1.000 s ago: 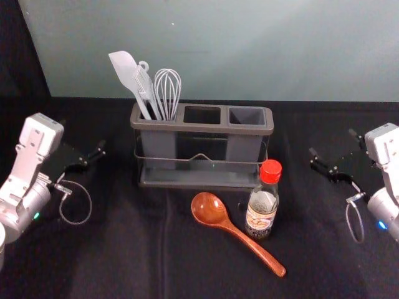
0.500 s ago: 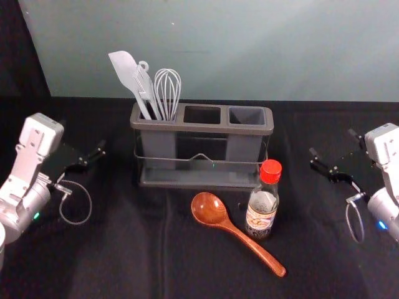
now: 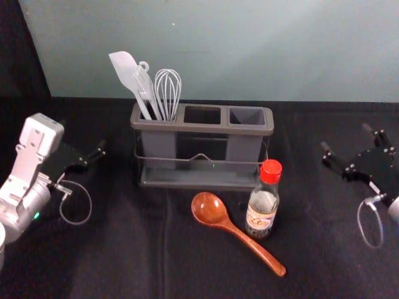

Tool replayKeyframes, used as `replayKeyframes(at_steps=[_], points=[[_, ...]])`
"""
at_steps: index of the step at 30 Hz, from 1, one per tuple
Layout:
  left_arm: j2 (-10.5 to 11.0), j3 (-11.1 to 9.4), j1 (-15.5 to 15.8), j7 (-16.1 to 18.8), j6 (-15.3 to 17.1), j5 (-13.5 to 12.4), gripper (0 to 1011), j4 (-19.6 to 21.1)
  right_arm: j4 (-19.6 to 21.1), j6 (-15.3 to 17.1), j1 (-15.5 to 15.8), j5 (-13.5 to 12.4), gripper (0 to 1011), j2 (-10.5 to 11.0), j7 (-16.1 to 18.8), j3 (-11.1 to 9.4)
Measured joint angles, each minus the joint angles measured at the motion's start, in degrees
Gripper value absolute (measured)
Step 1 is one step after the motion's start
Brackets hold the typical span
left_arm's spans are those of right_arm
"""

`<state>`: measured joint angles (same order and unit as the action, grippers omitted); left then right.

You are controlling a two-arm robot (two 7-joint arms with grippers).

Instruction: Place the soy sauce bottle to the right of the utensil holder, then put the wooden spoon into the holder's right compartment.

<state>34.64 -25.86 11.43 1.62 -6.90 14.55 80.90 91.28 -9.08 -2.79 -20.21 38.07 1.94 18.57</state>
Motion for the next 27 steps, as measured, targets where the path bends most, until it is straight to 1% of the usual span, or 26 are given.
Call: replayKeyframes(at_steps=[4, 5, 6, 7, 8, 9, 10, 11, 12, 13, 16, 18, 21, 22, 24, 25, 27], points=[[0.0, 0.0, 0.0, 0.0, 0.0, 0.0, 1005, 0.0, 2.54, -0.27, 2.77, -2.53, 1003, 1.14, 1.59, -1.76], [0.0, 0.0, 0.0, 0.0, 0.0, 0.0, 1005, 0.0, 3.79, -0.32, 4.37, -4.36, 1003, 1.81, 2.83, -2.75], [0.0, 0.0, 0.0, 0.0, 0.0, 0.0, 1005, 0.0, 4.41, -0.31, 5.12, -5.32, 1003, 2.16, 3.61, -3.23], [0.0, 0.0, 0.0, 0.0, 0.0, 0.0, 1005, 0.0, 5.64, -0.29, 6.77, -7.29, 1003, 2.98, 5.1, -4.27], [0.0, 0.0, 0.0, 0.0, 0.0, 0.0, 1005, 0.0, 6.29, -0.3, 7.65, -8.15, 1003, 3.4, 5.84, -4.81], [0.0, 0.0, 0.0, 0.0, 0.0, 0.0, 1005, 0.0, 7.36, -0.39, 9.38, -9.94, 1003, 4.25, 7.41, -5.86], [0.0, 0.0, 0.0, 0.0, -0.01, 0.0, 1005, 0.0, 7.36, -0.39, 9.38, -9.94, 1003, 4.25, 7.41, -5.86], [0.0, 0.0, 0.0, 0.0, 0.0, 0.0, 1005, 0.0, 8.47, -0.51, 11.01, -11.51, 1003, 5.06, 8.88, -6.89], [0.0, 0.0, 0.0, 0.0, -0.01, 0.0, 1005, 0.0, 8.88, -0.59, 11.67, -12.17, 1003, 5.39, 9.47, -7.3], [0.0, 0.01, 0.0, 0.0, 0.0, 0.0, 1005, 0.0, 9.82, -0.75, 13.32, -13.56, 1003, 6.13, 10.81, -8.35], [0.0, 0.0, 0.0, 0.0, 0.0, 0.0, 1005, 0.0, 11.1, -1.12, 15.61, -15.39, 1003, 7.16, 12.8, -9.73], [0.0, 0.0, 0.0, 0.0, 0.0, 0.0, 1005, 0.0, 12.47, -1.64, 18.52, -17.41, 1003, 8.43, 15.61, -11.28], [0.0, 0.0, 0.0, 0.0, 0.0, 0.0, 1005, 0.0, 13.22, -2.26, 20.41, -18.98, 1003, 9.06, 17.99, -12.19], [0.0, 0.0, 0.0, 0.0, 0.0, 0.0, 1005, 0.0, 13.59, -2.73, 21.47, -19.93, 1003, 9.4, 19.47, -12.76], [0.0, 0.0, 0.0, 0.0, 0.0, 0.0, 1005, 0.0, 13.86, -3.2, 22.27, -20.33, 1002, 9.7, 20.85, -13.11], [0.0, 0.0, 0.0, 0.0, 0.0, 0.0, 1005, 0.0, 14.0, -3.66, 22.65, -20.54, 1003, 9.85, 22.19, -13.22], [0.0, 0.0, 0.0, 0.0, -0.01, 0.0, 1005, 0.0, 13.99, -4.0, 22.64, -20.59, 1003, 9.89, 23.4, -13.12]])
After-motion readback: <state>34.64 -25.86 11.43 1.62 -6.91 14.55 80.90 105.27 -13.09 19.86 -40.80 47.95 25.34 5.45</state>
